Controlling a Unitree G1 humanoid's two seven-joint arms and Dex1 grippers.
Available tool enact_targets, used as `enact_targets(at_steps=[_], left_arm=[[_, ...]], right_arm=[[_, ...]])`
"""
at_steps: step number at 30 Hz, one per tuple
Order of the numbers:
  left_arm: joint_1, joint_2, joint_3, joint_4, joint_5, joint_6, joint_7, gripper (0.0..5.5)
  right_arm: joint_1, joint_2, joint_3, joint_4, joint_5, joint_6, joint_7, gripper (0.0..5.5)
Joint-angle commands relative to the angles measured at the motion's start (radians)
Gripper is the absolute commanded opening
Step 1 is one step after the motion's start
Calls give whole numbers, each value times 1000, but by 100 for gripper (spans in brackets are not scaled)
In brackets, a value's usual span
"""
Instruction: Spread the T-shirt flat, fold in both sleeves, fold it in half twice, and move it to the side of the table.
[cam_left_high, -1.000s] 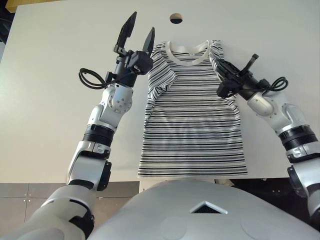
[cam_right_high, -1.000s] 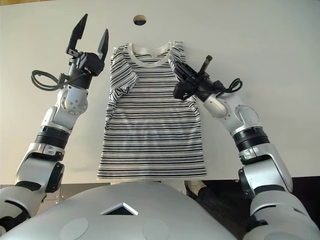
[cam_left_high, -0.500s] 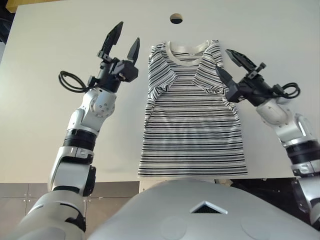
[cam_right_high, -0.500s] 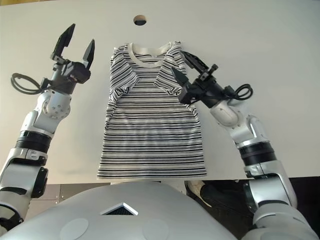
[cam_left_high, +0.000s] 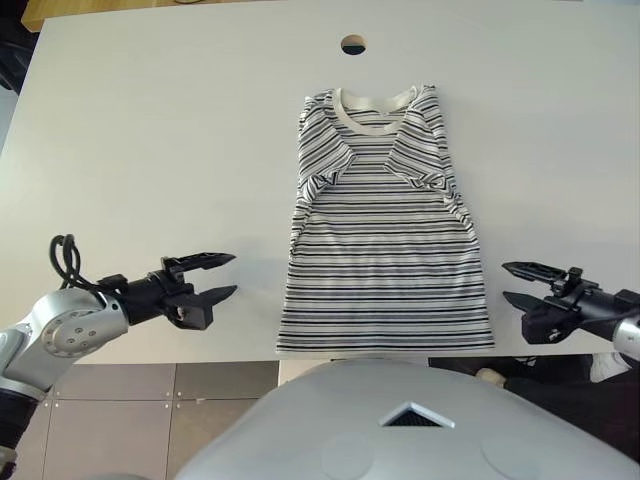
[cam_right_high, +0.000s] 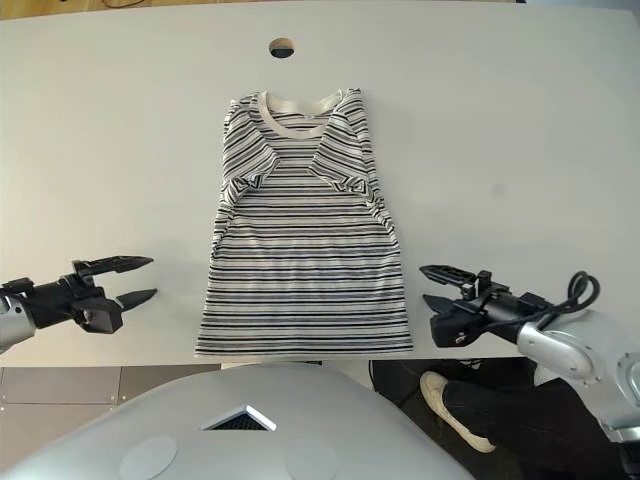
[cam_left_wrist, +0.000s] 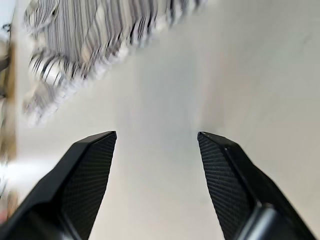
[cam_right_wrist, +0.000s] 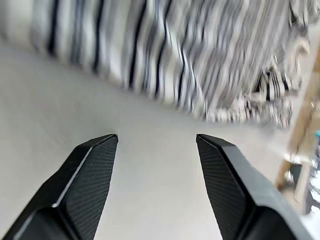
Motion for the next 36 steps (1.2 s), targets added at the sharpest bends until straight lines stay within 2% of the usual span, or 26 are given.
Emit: enact_targets(at_steps=[1,7,11,18,19,32,36], left_arm=[[-46,-11,-101,-119,-52,16,-136,303],[-131,-55,-200,-105,-69,11,-256,303],[-186,-88,-249,-68,-60,-14,-300,303],[-155,-67,-285,-84,-103,-44,-342,303],[-159,-68,-288,-80,-111,-51,-348,307],[-220,-154,-312,43,-117,-97,-342,91],[-197,-157,-331,9,-198,-85,-359,22]], right_arm=[[-35,-60,81,-50,58,-10,146,292],[-79,-67,139,-48,101,-36,227,292],[-126,-26,193,-14,84,-49,231,292],[-169,2,263,-24,77,-43,249,292],[-168,2,268,-25,80,-44,250,266],[-127,-13,270,-1,117,-78,232,16],[-115,-12,254,-5,134,-76,224,10]])
